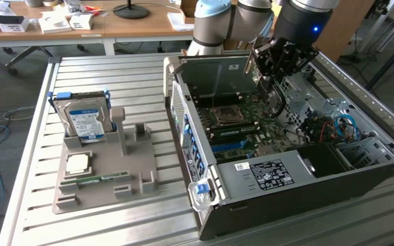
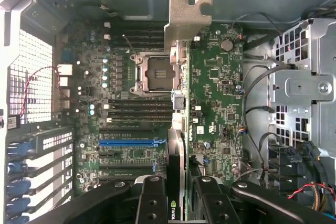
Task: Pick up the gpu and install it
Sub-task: 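Insert the gpu into the slot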
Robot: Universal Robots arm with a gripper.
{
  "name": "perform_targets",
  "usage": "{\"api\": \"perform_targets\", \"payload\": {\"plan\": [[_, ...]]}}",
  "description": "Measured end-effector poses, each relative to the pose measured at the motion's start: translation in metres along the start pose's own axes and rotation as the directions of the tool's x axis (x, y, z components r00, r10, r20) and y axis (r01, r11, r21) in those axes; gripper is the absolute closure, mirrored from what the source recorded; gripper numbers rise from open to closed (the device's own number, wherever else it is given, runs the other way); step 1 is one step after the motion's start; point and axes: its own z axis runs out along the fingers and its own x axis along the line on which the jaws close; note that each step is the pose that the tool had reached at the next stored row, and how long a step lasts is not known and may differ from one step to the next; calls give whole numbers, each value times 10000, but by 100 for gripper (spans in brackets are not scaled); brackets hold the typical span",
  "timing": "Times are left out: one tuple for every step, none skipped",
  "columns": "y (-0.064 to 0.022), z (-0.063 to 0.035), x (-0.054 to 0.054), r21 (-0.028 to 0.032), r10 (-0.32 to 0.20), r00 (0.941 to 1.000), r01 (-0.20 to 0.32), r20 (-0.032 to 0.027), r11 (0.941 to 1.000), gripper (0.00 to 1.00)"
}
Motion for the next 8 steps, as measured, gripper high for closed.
{"api": "perform_targets", "payload": {"plan": [[0, 0, 0, -1, 0, 10000, 0, 0, 10000, 74], [0, 0, 0, 0, -1, 10000, 1, 0, 10000, 74], [0, 0, 0, 0, -1, 10000, 1, 0, 10000, 74], [0, 0, 0, 0, 0, 10000, 0, 0, 10000, 74], [0, 0, 0, 0, 0, 10000, 0, 0, 10000, 74], [0, 0, 0, 0, 0, 10000, 0, 0, 10000, 74], [0, 0, 0, 0, 0, 10000, 0, 0, 10000, 74], [0, 0, 0, 0, 0, 10000, 0, 0, 10000, 74]]}}
